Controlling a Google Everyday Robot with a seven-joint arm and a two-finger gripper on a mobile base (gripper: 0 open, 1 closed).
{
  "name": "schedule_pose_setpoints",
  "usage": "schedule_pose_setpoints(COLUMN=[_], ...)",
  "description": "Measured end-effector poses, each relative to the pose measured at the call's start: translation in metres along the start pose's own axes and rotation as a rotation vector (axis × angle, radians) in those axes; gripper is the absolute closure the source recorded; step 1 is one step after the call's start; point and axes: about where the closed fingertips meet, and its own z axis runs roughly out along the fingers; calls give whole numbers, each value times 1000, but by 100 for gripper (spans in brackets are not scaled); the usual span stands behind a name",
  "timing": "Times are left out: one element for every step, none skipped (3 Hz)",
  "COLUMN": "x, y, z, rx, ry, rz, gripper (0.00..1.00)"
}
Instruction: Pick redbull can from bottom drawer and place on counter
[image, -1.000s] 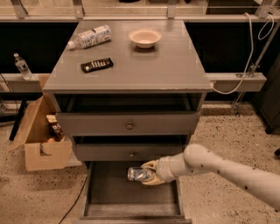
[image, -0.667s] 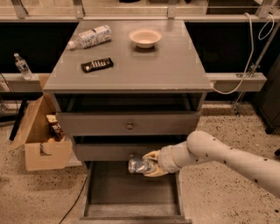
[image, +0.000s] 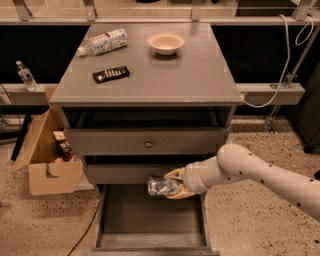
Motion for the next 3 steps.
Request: schedule_pose_setpoints(x=[-37, -77, -110], y=[7, 8, -11], z=[-56, -125, -189], rx=[17, 86, 183], ry=[-4, 55, 132], rz=[-32, -57, -44], gripper=[100, 100, 100])
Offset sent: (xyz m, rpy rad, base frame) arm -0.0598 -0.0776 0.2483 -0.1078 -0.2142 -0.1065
